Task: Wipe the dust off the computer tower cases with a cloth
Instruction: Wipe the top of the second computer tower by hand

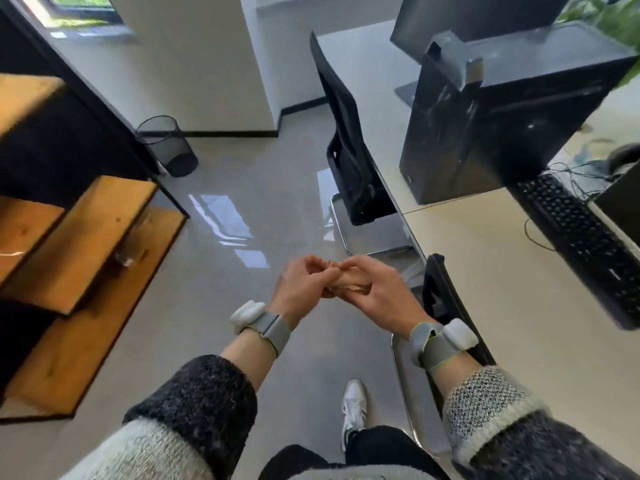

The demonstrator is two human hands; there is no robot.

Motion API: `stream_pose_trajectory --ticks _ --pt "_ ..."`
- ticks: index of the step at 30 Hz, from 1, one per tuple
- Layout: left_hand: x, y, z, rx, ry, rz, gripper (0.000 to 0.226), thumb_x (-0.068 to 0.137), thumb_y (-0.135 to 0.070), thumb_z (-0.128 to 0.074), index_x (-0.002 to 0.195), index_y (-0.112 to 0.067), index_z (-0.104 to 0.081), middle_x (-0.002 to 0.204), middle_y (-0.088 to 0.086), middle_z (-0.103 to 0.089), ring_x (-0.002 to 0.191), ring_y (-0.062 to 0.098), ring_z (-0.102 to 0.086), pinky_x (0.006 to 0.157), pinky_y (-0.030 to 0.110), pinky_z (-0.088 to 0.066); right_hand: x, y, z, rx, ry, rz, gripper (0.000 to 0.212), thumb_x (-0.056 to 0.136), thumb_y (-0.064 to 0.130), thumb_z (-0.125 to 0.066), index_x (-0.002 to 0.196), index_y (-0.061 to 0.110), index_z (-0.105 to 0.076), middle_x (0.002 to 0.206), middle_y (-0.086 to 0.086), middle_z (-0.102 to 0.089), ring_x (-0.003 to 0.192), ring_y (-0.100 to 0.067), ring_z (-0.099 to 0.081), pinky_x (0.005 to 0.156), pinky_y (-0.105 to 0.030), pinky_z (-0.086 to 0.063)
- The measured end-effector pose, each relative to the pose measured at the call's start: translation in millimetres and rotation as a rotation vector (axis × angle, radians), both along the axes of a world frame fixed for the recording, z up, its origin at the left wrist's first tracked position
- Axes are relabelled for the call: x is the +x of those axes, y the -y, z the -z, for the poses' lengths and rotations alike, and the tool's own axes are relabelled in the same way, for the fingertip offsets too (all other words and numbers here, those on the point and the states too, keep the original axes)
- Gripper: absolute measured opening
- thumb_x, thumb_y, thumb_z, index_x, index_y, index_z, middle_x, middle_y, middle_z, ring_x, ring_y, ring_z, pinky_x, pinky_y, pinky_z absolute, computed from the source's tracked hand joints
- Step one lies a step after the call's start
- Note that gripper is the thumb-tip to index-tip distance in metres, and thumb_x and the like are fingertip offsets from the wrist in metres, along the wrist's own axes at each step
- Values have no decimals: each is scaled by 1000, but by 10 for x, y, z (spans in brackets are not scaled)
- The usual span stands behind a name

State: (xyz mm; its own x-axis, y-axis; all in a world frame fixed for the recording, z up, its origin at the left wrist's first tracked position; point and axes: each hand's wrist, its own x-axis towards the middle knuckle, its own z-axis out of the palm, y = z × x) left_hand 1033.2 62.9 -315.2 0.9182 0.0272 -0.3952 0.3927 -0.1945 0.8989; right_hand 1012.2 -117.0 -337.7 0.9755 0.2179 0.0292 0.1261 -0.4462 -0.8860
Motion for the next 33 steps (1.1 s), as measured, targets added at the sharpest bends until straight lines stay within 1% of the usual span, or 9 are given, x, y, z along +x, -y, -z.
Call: stream_pose_trajectory --ticks 4,7,12,15,17,21,24,28,33 --pt "880 194 -242 -22 59 49 21 80 -24 -82 92 -11 -70 87 16 -75 80 31 -76 79 50 -64 734 141 -281 19 4 49 34 98 55 -68 125 36 -60 112 12 -70 100 -6 -69 86 -34 -59" --pt "1272 325 -431 -95 110 95 21 91 -14 -78 98 1 -64 83 22 -73 74 36 -74 77 52 -64 1083 223 -449 -38 35 71 26 108 50 -51 130 38 -54 118 11 -65 104 -7 -66 88 -32 -58" --pt "2304 588 -645 -202 152 227 14 93 -7 -75 98 0 -64 85 21 -75 75 38 -72 76 54 -64 1922 460 -714 -155 142 217 29 106 39 -61 133 35 -53 118 9 -62 100 -6 -62 83 -19 -51" --pt "2767 722 -735 -236 200 300 10 93 -7 -72 98 0 -66 82 17 -75 74 31 -73 70 43 -62 2247 549 -835 -256 171 288 36 102 32 -68 134 33 -53 123 8 -59 103 -9 -60 88 -24 -53" --pt "3105 820 -808 -245 221 393 9 95 -9 -71 95 -1 -70 84 21 -75 78 33 -73 76 44 -63 2462 580 -924 -335 183 399 38 99 28 -71 133 31 -54 121 7 -59 103 -11 -59 89 -31 -53" --pt "3796 1062 -915 -126 293 673 13 93 -33 -72 87 -25 -79 87 -1 -78 91 19 -75 88 46 -62 2737 677 -1184 -436 160 597 38 98 28 -68 131 38 -53 113 8 -60 99 -12 -59 87 -36 -54" --pt "4274 1339 -964 -30 438 675 9 96 -29 -68 97 -29 -77 94 -11 -76 95 10 -71 91 42 -60 2833 792 -1313 -529 160 744 43 97 29 -67 137 41 -57 108 9 -57 97 -11 -58 88 -34 -51" --pt "4598 1698 -1130 42 579 653 15 101 -22 -64 116 -22 -70 108 -10 -70 102 8 -64 91 25 -51 2843 1029 -1511 -614 234 993 36 96 26 -69 132 32 -72 103 8 -58 91 -8 -58 87 -29 -53" --pt "4863 2091 -1188 75 609 675 29 105 -20 -59 133 -17 -67 123 -5 -69 112 8 -60 96 23 -46 3076 1259 -1657 -733 216 1001 30 96 35 -70 126 36 -74 98 7 -56 85 -16 -62 77 -39 -58"
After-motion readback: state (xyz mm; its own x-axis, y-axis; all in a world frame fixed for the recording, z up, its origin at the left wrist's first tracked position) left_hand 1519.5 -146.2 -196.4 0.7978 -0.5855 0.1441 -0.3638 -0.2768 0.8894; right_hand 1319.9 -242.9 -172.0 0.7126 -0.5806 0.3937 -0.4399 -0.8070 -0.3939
